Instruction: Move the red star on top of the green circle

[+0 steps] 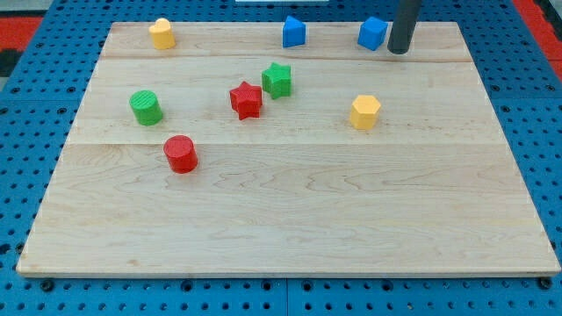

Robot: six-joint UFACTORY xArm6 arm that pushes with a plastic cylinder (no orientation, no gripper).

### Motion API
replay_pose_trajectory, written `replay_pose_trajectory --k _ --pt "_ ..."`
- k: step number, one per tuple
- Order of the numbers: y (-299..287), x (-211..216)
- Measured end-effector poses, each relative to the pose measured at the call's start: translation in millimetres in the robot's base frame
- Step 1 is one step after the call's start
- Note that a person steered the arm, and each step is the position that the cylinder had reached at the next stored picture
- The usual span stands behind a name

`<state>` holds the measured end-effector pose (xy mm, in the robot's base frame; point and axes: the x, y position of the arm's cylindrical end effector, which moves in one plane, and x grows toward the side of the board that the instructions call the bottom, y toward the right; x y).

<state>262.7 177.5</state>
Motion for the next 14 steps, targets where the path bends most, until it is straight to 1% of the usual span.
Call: replay_pose_trajectory --k 1,3,4,6,7,8,9,12,14 --pt "-0.4 20.8" --pt "-45.3 63.3" --pt "-97.0 70.4" --pt "-230.1 115.3" --pt "-299.5 92.2" --pt "-312.3 72.2" --pt "-352.8 67.9" --pt "-353.6 65.2" --pt "-317.2 64.9"
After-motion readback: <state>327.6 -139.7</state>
